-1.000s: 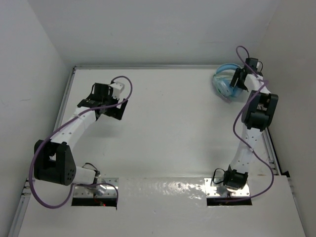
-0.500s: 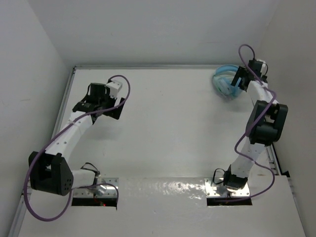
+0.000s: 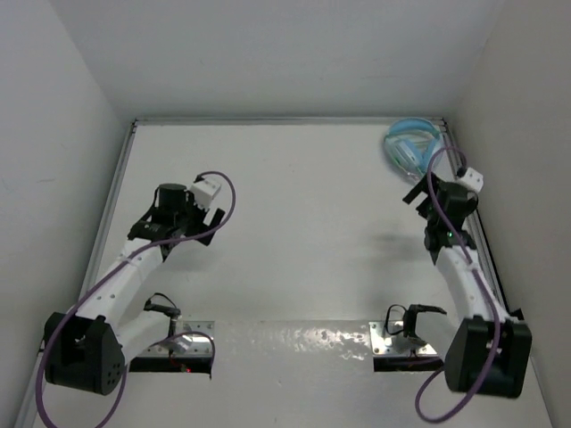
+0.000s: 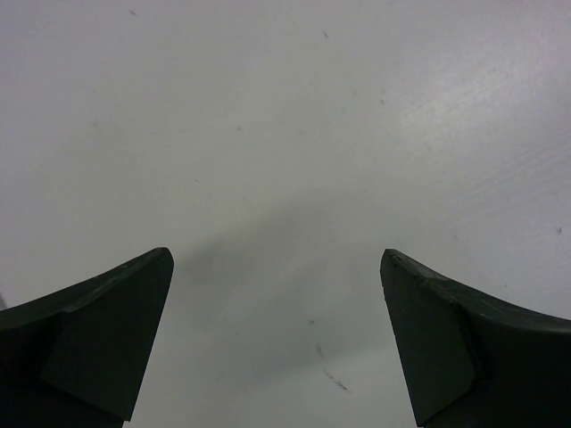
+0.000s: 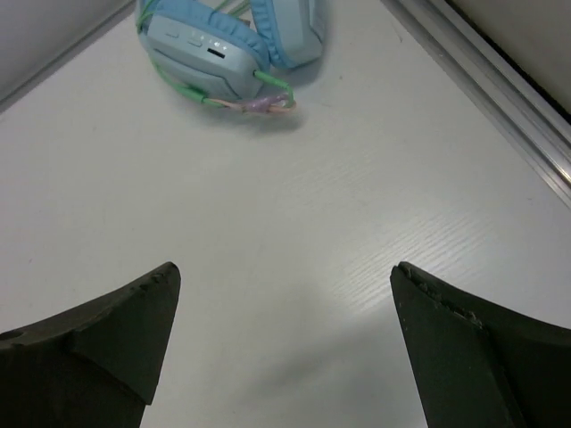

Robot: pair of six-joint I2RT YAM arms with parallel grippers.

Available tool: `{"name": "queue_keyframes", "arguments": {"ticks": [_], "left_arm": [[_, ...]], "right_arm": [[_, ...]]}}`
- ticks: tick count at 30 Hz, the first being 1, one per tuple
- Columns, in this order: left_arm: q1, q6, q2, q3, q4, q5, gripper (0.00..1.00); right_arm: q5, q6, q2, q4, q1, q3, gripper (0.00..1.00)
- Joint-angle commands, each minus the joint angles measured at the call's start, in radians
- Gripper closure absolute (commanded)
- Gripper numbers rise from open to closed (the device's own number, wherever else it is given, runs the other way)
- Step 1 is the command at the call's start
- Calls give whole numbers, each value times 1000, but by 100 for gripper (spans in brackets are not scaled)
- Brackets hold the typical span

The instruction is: Wrap the headphones

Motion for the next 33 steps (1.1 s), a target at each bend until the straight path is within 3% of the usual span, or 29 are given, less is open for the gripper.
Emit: {"name": "queue_keyframes", "arguments": {"ticks": [1,6,12,33], "left_arm": [[0,47,-59,-91,109,84,0],[2,53,-109,-178,144,90,0],[2,50,-114,-204,183,122,0],[2,30,-105,-203,190,81,0]], "right_arm": [[17,75,-142,110,16,-156,1],[-33,129,-423,265,20,-460,1],[-19,238,-596,190,22,-595,1],[-79,275,-533,286,24,-643,1]]}}
